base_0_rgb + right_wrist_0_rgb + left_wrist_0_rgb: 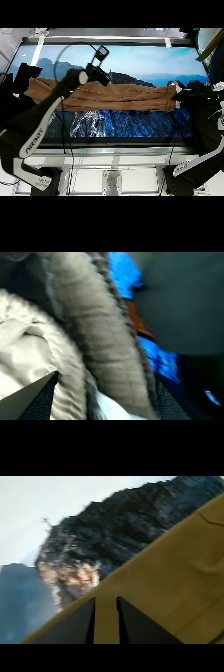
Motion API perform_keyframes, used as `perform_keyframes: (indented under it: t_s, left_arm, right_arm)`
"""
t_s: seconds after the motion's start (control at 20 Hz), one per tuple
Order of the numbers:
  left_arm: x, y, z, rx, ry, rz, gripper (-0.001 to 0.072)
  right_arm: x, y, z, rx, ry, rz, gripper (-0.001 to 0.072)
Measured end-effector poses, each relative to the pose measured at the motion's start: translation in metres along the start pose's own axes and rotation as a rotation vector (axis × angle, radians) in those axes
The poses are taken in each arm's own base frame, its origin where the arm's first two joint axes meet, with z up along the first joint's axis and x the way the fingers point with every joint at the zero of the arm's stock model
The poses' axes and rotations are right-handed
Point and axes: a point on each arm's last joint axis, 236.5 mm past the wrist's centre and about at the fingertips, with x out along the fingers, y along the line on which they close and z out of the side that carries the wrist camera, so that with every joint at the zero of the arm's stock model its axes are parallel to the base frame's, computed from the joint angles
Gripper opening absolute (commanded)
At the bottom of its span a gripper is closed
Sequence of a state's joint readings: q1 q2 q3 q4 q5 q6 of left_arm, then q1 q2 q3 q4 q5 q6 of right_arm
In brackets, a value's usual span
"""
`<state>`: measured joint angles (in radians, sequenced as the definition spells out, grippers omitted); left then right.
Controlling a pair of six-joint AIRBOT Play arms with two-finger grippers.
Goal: Fold the clothes and pants, and hang the long-sleeved shirts on hangers.
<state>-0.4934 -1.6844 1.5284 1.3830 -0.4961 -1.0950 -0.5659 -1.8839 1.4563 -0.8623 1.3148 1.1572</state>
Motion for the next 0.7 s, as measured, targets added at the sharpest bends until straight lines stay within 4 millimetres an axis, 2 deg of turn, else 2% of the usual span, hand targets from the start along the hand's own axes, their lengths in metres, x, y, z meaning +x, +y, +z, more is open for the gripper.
perform_keyframes:
  t_s: [0.1, 0.2, 0.25, 0.3, 0.35, 0.5, 0.6, 0.7]
  left_arm:
    - [0.018, -0.026, -0.008, -0.014, 0.015, -0.035, 0.011]
    - [0.032, -0.049, -0.018, -0.018, 0.037, -0.067, 0.0108]
    - [0.038, -0.06, -0.023, -0.016, 0.047, -0.082, 0.0052]
    - [0.045, -0.071, -0.029, -0.015, 0.062, -0.098, 0.001]
    - [0.05, -0.08, -0.034, -0.011, 0.073, -0.11, 0.0008]
    - [0.062, -0.106, -0.048, -0.023, 0.102, -0.15, 0.0009]
    - [0.067, -0.122, -0.055, -0.075, 0.119, -0.188, 0.0008]
    - [0.07, -0.137, -0.06, -0.154, 0.136, -0.231, 0.0008]
  right_arm:
    - [0.007, 0.005, 0.005, -0.021, -0.012, -0.001, 0.0671]
    - [0.014, 0.009, 0.008, -0.046, -0.019, -0.016, 0.0414]
    - [0.018, 0.01, 0.008, -0.059, -0.018, -0.025, 0.031]
    - [0.021, 0.012, 0.009, -0.071, -0.018, -0.032, 0.0174]
    - [0.023, 0.019, 0.011, -0.077, -0.021, -0.021, 0.005]
    - [0.019, 0.052, 0.02, -0.099, -0.046, 0.071, 0.0038]
    - [0.002, 0.091, 0.031, -0.14, -0.08, 0.172, 0.0038]
    - [-0.021, 0.141, 0.037, -0.213, -0.096, 0.272, 0.0038]
